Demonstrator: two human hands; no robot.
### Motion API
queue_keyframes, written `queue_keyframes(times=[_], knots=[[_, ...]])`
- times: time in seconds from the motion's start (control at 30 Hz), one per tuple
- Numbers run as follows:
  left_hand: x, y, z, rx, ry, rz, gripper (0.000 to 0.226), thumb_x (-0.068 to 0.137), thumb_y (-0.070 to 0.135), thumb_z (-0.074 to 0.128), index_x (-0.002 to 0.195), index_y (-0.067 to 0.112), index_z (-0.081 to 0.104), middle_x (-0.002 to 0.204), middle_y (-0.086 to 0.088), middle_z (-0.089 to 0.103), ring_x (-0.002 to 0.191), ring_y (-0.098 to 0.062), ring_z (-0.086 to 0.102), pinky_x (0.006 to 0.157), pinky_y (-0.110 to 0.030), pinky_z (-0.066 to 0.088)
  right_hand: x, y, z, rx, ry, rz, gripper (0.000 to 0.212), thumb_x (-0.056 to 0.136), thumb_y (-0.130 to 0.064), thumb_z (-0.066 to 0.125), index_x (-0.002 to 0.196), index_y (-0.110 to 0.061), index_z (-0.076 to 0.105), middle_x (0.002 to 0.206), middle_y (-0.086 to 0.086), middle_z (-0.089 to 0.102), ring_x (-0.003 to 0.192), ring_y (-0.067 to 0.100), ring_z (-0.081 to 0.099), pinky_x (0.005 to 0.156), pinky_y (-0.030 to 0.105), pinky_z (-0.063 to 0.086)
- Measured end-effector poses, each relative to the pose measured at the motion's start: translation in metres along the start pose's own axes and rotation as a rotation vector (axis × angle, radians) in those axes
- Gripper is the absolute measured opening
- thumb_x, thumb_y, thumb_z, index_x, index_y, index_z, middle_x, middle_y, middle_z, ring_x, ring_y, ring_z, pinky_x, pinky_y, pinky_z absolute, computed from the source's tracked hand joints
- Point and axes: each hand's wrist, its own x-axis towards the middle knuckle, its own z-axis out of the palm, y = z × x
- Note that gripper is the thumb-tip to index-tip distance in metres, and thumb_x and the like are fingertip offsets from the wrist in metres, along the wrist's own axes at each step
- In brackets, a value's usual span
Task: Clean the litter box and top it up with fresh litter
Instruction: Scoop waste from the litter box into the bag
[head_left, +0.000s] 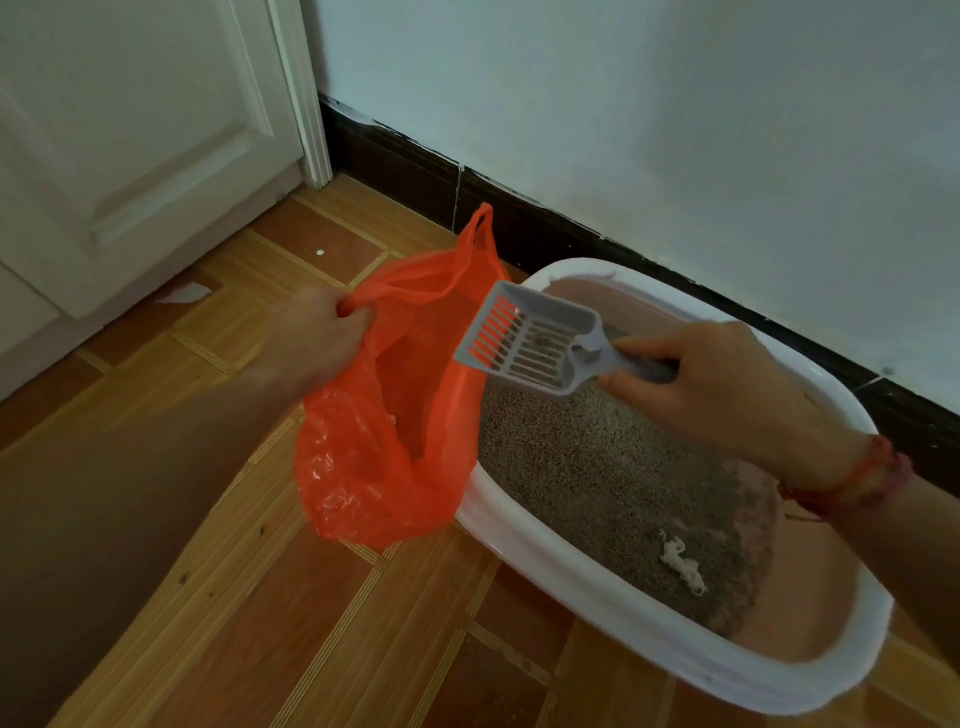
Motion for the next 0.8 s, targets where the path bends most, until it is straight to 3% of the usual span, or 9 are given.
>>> queue_keyframes(times=[0.07,0.13,0.23,0.37,0.53,0.67,0.8], knots=[[0.001,-0.001,-0.001,0.001,0.001,0.000,0.035,0.102,0.032,0.049,0.087,0.007,0.069,0.078,-0.013,0.069,0.068,-0.027,0.067,0.062,-0.039,0.056,0.016,-0.014,-0.003,-0.110,-0.047,-0.049,0.027,0.092,-0.043,0.057,0.114,-0.035,0.070,0.059,-0.014,0.063,0.039,0.008,0.048,0.043,0.014,0.036],[0.002,-0.001,-0.001,0.006,0.009,0.003,0.037,0.102,0.032,0.049,0.083,0.007,0.068,0.075,-0.012,0.067,0.064,-0.025,0.064,0.056,-0.035,0.052,0.032,-0.029,-0.005,-0.250,-0.073,-0.077,0.023,0.094,-0.040,0.053,0.104,-0.033,0.072,0.061,-0.013,0.058,0.045,0.005,0.046,0.050,0.019,0.039],[0.002,-0.001,0.000,-0.013,0.007,0.005,0.036,0.103,0.031,0.048,0.078,0.012,0.064,0.070,-0.008,0.063,0.058,-0.018,0.058,0.049,-0.025,0.043,0.053,-0.052,-0.004,-0.465,-0.047,-0.131,0.021,0.090,-0.035,0.046,0.089,-0.024,0.063,0.067,-0.006,0.052,0.060,0.017,0.051,0.060,0.029,0.045],[0.005,-0.006,-0.003,-0.063,0.019,-0.002,0.036,0.103,0.031,0.048,0.075,0.015,0.063,0.069,-0.006,0.063,0.058,-0.017,0.059,0.050,-0.026,0.044,0.074,-0.078,0.002,-0.598,-0.012,-0.175,0.011,0.087,-0.027,0.052,0.079,-0.020,0.051,0.065,0.000,0.044,0.065,0.027,0.050,0.060,0.032,0.041],[0.006,-0.012,-0.004,-0.076,0.023,-0.044,0.039,0.104,0.032,0.046,0.077,0.012,0.065,0.065,-0.006,0.060,0.052,-0.015,0.055,0.041,-0.020,0.043,0.086,-0.083,0.020,-0.614,0.085,-0.177,0.014,0.088,-0.017,0.054,0.092,-0.018,0.067,0.076,0.003,0.059,0.075,0.028,0.062,0.066,0.035,0.051],[0.006,-0.016,-0.004,-0.092,0.034,-0.059,0.038,0.105,0.032,0.046,0.076,0.013,0.063,0.062,-0.003,0.057,0.048,-0.013,0.051,0.032,-0.011,0.035,0.085,-0.078,0.027,-0.605,0.133,-0.194,0.020,0.092,-0.020,0.056,0.107,-0.022,0.068,0.095,0.005,0.062,0.086,0.028,0.064,0.065,0.032,0.038],[0.008,-0.018,-0.001,-0.090,0.022,-0.068,0.039,0.105,0.033,0.045,0.084,0.008,0.067,0.064,-0.005,0.057,0.047,-0.012,0.050,0.037,-0.018,0.038,0.080,-0.071,0.031,-0.558,0.202,-0.250,0.021,0.095,-0.022,0.057,0.113,-0.026,0.067,0.096,0.006,0.060,0.081,0.027,0.062,0.064,0.031,0.035]])
